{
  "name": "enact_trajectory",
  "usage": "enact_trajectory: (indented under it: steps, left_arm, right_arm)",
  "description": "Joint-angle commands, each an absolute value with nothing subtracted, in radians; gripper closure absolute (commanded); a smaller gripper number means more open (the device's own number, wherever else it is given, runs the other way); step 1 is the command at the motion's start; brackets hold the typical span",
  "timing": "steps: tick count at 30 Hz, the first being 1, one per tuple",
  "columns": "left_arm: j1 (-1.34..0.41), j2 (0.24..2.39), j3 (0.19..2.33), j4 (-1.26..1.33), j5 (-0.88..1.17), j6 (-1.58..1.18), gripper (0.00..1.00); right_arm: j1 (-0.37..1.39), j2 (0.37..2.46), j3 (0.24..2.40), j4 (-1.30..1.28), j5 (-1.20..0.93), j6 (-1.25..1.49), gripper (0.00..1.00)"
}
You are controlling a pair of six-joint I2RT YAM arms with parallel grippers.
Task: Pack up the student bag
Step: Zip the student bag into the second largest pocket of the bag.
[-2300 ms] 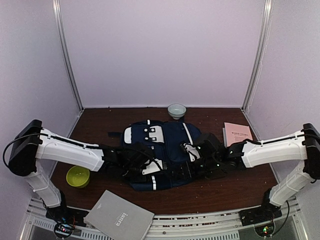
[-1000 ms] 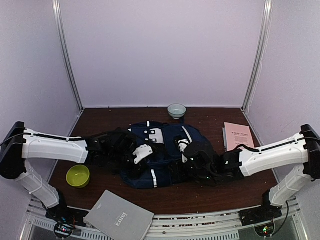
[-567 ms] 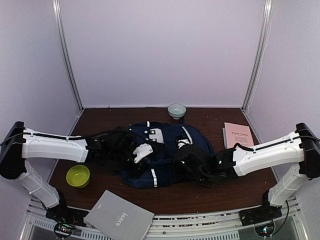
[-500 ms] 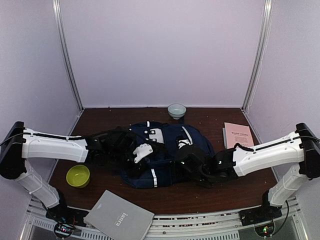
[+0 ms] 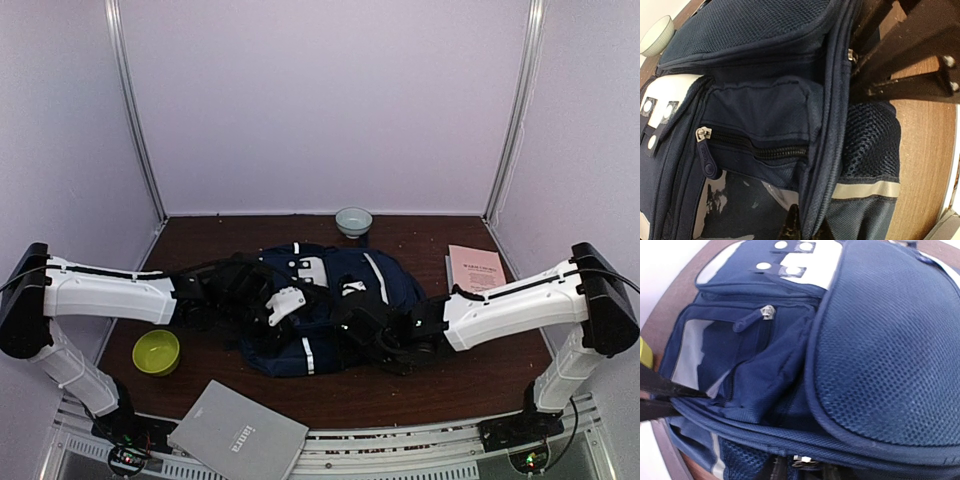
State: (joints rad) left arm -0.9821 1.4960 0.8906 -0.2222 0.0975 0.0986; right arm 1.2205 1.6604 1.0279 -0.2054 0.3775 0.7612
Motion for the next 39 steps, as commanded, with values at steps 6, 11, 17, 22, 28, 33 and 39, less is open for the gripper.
enact_trajectory:
  steps: [6, 11, 17, 22, 28, 33, 39]
  left_arm:
    - [-1.001, 1.432, 0.954, -0.151, 0.171, 0.078, 1.00]
    - [-0.977, 1.437, 0.953, -0.218, 0.100, 0.075, 1.00]
    - [-0.972, 1.399, 0.911, -0.263, -0.003, 0.066, 1.00]
    - [-0.965, 1.337, 0.851, -0.264, -0.085, 0.041, 1.00]
    - [-0.923, 1.295, 0.795, -0.250, -0.121, -0.019, 1.00]
    - [-0.881, 1.299, 0.782, -0.245, -0.170, -0.080, 0.89]
    - [-1.049, 1.254, 0.875, -0.198, -0.004, 0.161, 0.02]
  right_arm:
    - [1.207, 1.525, 0.921, -0.264, 0.488, 0.874, 1.00]
    - [1.130, 1.440, 0.831, -0.288, 0.344, 0.820, 1.00]
    - [0.975, 1.394, 0.767, -0.375, 0.182, 0.717, 1.00]
    - [0.813, 1.289, 0.672, -0.417, 0.149, 0.640, 1.00]
    - [0.703, 1.192, 0.641, -0.415, 0.045, 0.552, 1.00]
    - [0.757, 1.185, 0.672, -0.392, -0.019, 0.537, 1.00]
    - [0.892, 1.230, 0.746, -0.369, -0.117, 0.520, 1.00]
